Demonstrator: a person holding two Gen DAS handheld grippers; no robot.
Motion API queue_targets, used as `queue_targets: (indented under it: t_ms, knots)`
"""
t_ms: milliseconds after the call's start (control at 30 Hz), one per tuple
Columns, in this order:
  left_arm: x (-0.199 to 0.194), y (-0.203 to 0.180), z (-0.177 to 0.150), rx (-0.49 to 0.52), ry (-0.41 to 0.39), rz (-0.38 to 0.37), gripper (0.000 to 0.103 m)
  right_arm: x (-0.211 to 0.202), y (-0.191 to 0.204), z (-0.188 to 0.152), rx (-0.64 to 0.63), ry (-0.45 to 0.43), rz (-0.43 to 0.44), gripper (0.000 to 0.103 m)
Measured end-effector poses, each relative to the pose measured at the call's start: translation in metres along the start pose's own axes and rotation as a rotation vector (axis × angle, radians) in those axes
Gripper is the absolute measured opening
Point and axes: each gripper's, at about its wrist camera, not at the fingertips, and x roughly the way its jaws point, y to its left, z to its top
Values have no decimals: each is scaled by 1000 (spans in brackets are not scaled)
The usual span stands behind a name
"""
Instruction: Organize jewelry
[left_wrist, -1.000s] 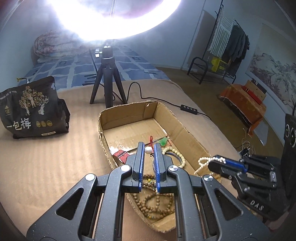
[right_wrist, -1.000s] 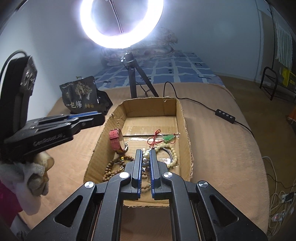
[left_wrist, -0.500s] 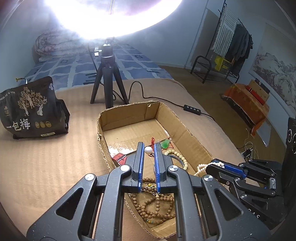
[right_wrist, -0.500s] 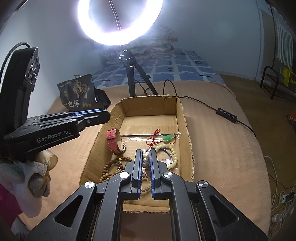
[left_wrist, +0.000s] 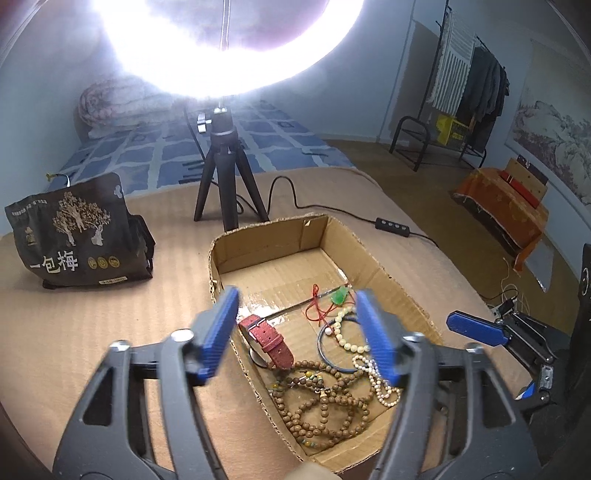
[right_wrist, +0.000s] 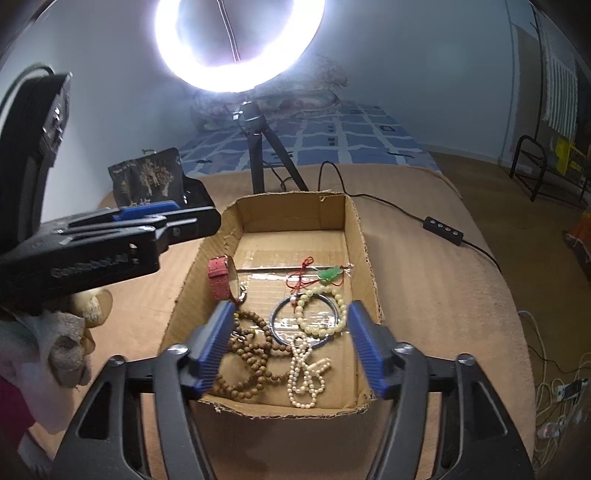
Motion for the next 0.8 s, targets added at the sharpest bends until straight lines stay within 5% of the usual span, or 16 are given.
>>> queue_targets:
  t_ms: [267, 800]
  knots:
    - [-8, -1, 1, 2, -5, 16, 79, -6, 3, 0, 5, -5, -56, 80]
    - [-60, 0, 3, -14, -56, 32, 79, -45, 23, 2, -19, -41, -102, 80]
